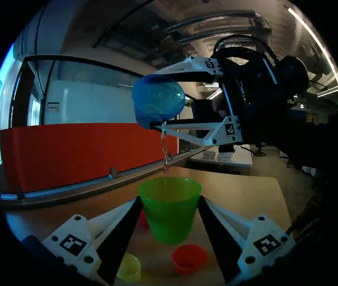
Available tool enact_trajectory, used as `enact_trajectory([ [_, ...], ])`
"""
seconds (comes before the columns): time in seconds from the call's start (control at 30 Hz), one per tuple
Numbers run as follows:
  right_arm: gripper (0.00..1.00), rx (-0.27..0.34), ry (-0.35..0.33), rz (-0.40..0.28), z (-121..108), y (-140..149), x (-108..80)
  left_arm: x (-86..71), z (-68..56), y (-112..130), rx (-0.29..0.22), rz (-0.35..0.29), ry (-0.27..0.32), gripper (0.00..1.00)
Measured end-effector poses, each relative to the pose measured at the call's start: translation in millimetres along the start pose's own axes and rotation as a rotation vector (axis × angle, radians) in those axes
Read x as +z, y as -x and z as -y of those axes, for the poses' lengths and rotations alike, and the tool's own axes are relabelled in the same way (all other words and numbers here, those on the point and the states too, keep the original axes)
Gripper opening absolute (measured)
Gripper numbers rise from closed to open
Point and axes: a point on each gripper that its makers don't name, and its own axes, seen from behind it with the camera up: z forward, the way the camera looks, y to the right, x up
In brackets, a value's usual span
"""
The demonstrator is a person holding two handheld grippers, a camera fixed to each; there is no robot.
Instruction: Pour water
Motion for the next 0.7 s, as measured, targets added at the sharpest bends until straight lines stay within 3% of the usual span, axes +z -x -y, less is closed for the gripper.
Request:
enact_trajectory([
  [0.7, 0.92, -0.074, 0.009, 0.000, 2.7, -0.9, 3.2, 0.6, -2.5, 0.2, 0.004, 0.002, 0.003, 0.85],
])
